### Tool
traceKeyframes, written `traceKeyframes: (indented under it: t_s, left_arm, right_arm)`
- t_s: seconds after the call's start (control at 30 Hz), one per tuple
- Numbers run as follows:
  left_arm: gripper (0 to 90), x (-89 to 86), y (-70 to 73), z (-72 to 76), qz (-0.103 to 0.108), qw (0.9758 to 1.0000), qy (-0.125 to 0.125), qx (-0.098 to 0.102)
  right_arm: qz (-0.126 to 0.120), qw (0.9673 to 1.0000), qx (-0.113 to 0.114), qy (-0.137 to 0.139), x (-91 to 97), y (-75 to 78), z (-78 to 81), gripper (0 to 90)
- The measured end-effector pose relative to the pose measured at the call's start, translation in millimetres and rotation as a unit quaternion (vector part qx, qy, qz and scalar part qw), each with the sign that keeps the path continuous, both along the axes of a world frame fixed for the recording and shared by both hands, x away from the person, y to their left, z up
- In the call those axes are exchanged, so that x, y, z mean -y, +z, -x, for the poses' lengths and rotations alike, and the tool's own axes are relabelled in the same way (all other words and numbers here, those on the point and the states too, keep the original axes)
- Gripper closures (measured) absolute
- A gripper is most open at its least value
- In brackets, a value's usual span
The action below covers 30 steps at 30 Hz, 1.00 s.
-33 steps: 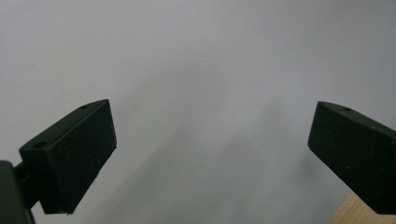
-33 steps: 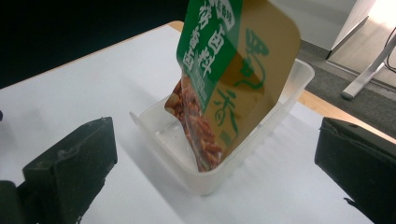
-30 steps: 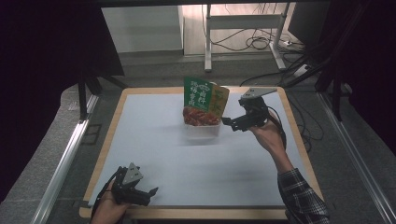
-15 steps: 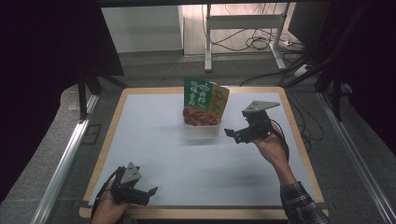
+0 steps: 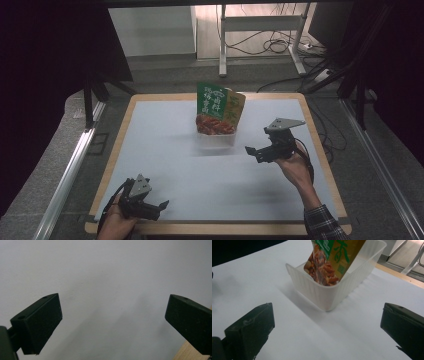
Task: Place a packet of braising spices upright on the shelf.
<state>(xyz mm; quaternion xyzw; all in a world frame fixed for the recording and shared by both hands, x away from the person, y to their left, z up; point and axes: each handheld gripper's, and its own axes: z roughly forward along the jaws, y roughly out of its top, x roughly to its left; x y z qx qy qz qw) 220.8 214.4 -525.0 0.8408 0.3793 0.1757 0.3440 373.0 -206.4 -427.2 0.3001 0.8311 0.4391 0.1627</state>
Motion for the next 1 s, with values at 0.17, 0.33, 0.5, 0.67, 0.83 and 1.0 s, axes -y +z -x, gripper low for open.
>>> traceKeyframes:
  t_s: [0.17, 0.33, 0.5, 0.67, 0.83, 1.0]
  left_arm:
    - [1.0, 0.0, 0.0, 0.1, 0.0, 1.0, 0.0, 0.0]
    - [1.0, 0.1, 0.0, 0.0, 0.0, 1.0, 0.0, 0.0]
    - [1.0, 0.0, 0.0, 0.1, 0.0, 1.0, 0.0, 0.0]
    - [1.0, 0.3, 0.0, 0.2, -0.002, 1.0, 0.0, 0.001]
    - [1.0, 0.6, -0.1, 0.1, -0.004, 1.0, 0.0, 0.001]
    - [1.0, 0.9, -0.3, 0.2, -0.002, 1.0, 0.002, 0.002]
  right_arm:
    - [0.01, 0.9999, 0.003, -0.007, 6.9, -2.9, 6.8, 0.0]
    - [0.019, 0.9997, 0.003, -0.015, 14.2, -4.3, 13.9, 0.0]
    - [0.014, 0.9996, 0.004, -0.023, 21.8, -1.6, 20.3, 0.0]
    - [0.014, 0.9995, 0.003, -0.029, 27.8, -1.6, 27.7, 0.0]
    - [0.015, 0.9992, 0.004, -0.036, 34.6, -3.3, 34.6, 0.0]
    - [0.018, 0.9987, 0.012, -0.047, 43.3, -5.9, 41.0, 0.0]
